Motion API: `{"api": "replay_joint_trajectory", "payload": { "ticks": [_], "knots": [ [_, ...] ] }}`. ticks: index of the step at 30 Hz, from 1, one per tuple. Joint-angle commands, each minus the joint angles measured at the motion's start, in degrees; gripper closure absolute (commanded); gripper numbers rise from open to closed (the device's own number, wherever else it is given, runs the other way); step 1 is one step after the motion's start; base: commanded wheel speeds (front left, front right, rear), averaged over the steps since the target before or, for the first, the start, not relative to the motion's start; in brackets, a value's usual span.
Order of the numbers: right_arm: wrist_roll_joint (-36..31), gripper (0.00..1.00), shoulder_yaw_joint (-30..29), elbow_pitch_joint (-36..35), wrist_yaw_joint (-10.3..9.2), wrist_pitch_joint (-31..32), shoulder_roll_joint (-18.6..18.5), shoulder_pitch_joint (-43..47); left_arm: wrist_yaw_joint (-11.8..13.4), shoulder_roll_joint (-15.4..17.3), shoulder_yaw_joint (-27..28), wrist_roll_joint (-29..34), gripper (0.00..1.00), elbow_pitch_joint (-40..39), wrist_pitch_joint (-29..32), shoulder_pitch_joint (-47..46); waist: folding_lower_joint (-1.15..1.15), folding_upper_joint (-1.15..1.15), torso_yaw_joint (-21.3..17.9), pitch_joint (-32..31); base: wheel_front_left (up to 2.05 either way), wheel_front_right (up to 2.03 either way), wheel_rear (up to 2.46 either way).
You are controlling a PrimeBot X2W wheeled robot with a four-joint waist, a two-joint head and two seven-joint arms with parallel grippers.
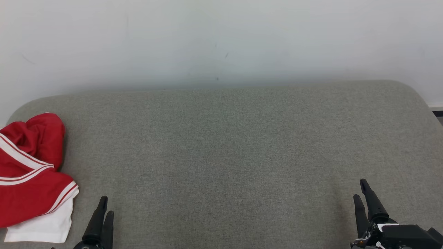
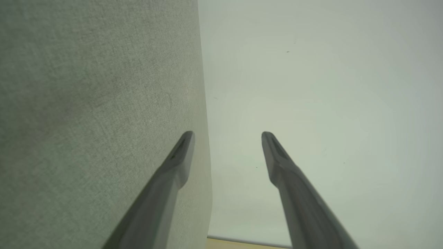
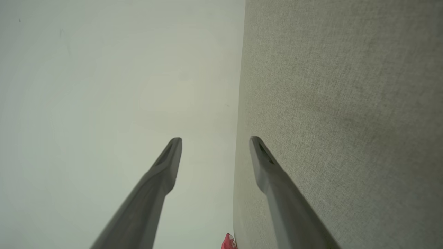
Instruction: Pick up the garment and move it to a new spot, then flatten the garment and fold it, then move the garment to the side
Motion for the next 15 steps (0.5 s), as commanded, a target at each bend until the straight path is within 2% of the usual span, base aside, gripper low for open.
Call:
{"api": "replay_joint_trajectory", "payload": {
  "ticks": [1, 15],
  "knots": [
    [-1.7, 0.00, 0.7, -1.0, -0.01, -0.9, -0.2, -0.8, 0.0, 0.3, -0.3, 0.9, 0.00, -1.2, -0.9, -0.3, 0.00, 0.00, 0.0, -0.1, 0.00, 0.00, 0.00],
    [-13.9, 0.00, 3.5, -0.7, -0.02, -4.6, -0.3, -0.5, 0.4, 0.4, -0.5, 9.0, 0.00, -2.3, -4.6, 1.1, 0.00, 0.00, -0.1, -1.0, 0.00, 0.00, 0.00]
  ]
}}
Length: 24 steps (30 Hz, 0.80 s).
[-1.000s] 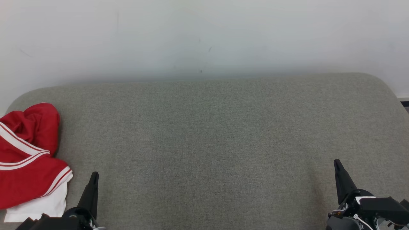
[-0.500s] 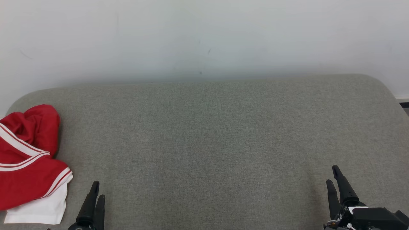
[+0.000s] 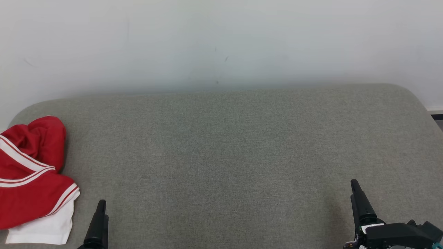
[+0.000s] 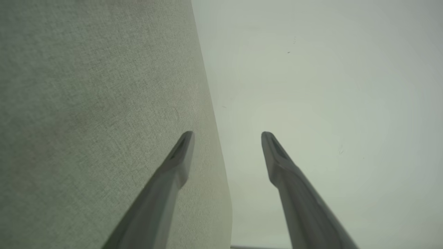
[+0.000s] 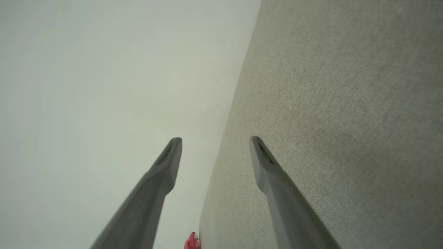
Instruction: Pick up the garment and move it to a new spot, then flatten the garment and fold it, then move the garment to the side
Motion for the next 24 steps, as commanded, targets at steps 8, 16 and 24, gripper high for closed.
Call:
{"api": "replay_joint_trajectory", "payload": {
  "ticks": [8, 16, 24],
  "knots": [
    [-7.9, 0.00, 1.6, -0.5, -0.03, -2.2, -0.2, -0.1, 1.3, 0.4, -1.6, 9.1, 0.00, -1.3, -2.2, 0.6, 0.00, 0.00, -0.1, -0.6, 0.00, 0.00, 0.00],
    [-16.3, 0.00, 3.0, 0.3, -0.03, -4.0, -0.2, 0.2, 2.9, 0.4, -2.5, 17.6, 0.00, -2.2, -4.0, 1.8, 0.00, 0.00, 0.0, -1.2, 0.00, 0.00, 0.00],
    [-25.5, 0.00, 4.6, 1.7, -0.04, -5.6, -0.4, 0.2, 4.1, 0.5, -2.5, 26.2, 0.00, -3.5, -5.5, 3.2, 0.00, 0.00, 0.1, -1.6, 0.00, 0.00, 0.00]
  ]
}}
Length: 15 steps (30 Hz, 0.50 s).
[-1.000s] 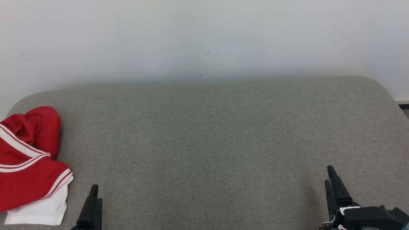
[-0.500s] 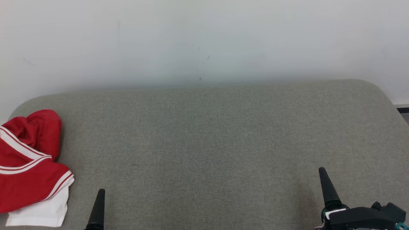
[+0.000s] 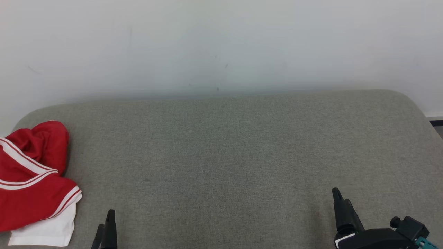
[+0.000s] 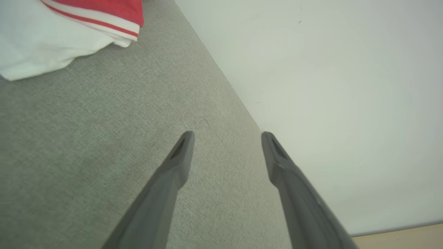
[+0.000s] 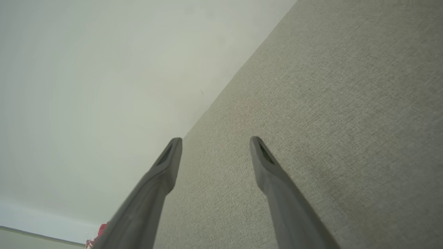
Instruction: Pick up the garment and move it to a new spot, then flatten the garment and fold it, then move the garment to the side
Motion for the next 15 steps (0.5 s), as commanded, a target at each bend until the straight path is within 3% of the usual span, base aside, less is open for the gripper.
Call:
{"api": "replay_joint_trajectory", "payload": {
  "ticks": [1, 15],
  "knots": [
    [-2.7, 0.00, 0.4, -0.2, -0.04, -0.6, -0.4, -0.6, 0.1, 0.4, -0.1, 2.2, 0.00, -1.0, -0.6, 0.4, 0.00, 0.00, 0.0, -0.1, 0.00, 0.00, 0.00],
    [-16.4, 0.00, 2.0, 2.3, -0.06, -3.1, -0.4, -1.3, 1.4, 0.5, 0.5, 14.1, 0.00, -2.4, -3.1, 2.4, 0.00, 0.00, 0.2, -0.4, 0.00, 0.00, 0.00]
  ]
}}
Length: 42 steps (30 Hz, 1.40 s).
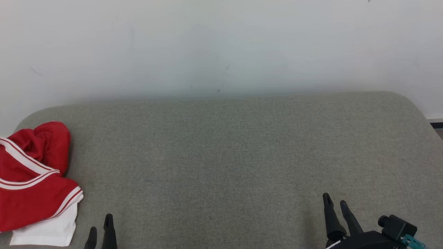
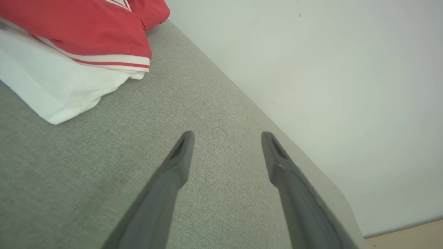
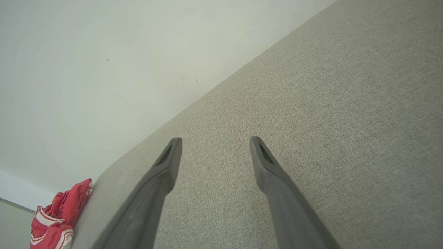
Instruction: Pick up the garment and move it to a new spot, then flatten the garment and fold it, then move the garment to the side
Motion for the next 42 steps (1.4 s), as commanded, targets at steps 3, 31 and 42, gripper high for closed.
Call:
{"api": "replay_joint_trajectory", "payload": {
  "ticks": [3, 31, 42],
  "knots": [
    [-4.3, 0.00, 0.3, -0.1, -0.06, -0.9, -0.3, -1.1, 0.1, 0.4, 0.4, 4.5, 0.00, -0.8, -0.9, 0.6, 0.00, 0.00, 0.0, -0.2, 0.00, 0.00, 0.00],
    [-24.9, 0.00, 0.7, 1.9, -0.09, -4.8, 0.0, -0.6, 0.2, 0.7, 0.6, 28.0, 0.00, -1.4, -4.9, 3.2, 0.00, 0.00, 0.5, -1.4, 0.00, 0.00, 0.00],
    [-29.9, 0.00, 0.7, 2.5, -0.10, -6.1, 0.0, -0.1, 0.1, 0.7, -0.4, 33.2, 0.00, -1.8, -6.2, 4.3, 0.00, 0.00, 0.4, -2.0, 0.00, 0.00, 0.00]
  ]
}}
